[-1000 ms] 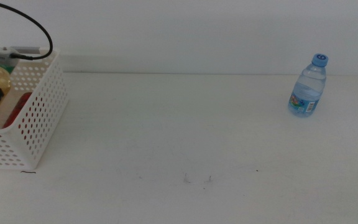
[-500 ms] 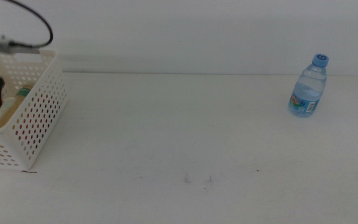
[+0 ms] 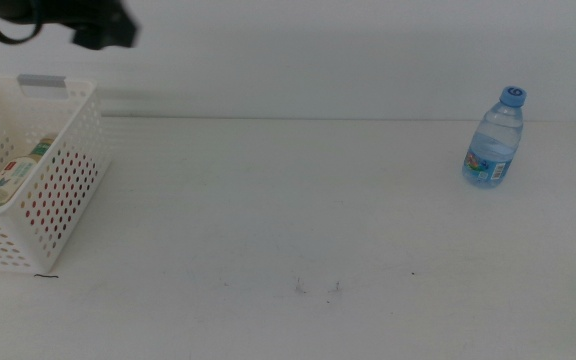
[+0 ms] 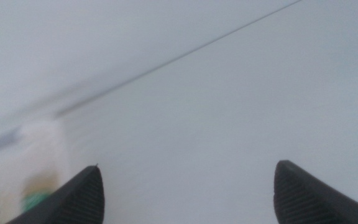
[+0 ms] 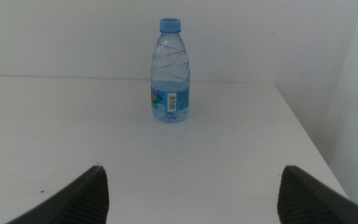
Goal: Use arms to grab the bottles and put them into the dustbin to the left of the table.
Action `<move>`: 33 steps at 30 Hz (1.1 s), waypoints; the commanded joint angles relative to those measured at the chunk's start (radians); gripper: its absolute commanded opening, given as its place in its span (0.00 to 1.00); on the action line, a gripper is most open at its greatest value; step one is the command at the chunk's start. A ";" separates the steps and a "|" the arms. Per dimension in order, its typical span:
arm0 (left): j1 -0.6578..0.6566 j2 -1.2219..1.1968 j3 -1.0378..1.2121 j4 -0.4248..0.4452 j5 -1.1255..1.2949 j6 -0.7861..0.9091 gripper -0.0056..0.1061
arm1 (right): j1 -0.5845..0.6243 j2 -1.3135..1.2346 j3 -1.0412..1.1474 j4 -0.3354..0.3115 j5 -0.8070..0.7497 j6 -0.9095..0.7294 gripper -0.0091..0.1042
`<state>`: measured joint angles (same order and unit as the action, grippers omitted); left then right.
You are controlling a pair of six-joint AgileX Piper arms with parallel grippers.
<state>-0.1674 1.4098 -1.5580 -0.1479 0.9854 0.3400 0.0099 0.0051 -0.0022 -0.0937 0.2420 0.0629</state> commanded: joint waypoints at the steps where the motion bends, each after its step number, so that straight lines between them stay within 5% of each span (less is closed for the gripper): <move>1: -0.088 -0.078 0.041 -0.014 -0.031 0.004 0.89 | -0.008 -0.005 0.002 -0.005 -0.010 -0.007 0.89; 12: -0.383 -0.326 0.040 -0.044 0.059 -0.036 0.89 | -0.008 -0.005 0.002 -0.005 -0.010 -0.007 0.89; 19: -0.386 -0.413 0.040 0.044 0.106 -0.031 0.89 | -0.008 -0.005 0.002 -0.005 -0.010 -0.007 0.89; 33: -0.386 -0.432 0.040 0.057 0.035 -0.031 0.89 | -0.008 -0.005 0.002 -0.005 -0.010 -0.007 0.89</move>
<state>-0.5482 0.9830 -1.5227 -0.0935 1.0544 0.3156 0.0099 0.0051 -0.0022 -0.0937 0.2420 0.0629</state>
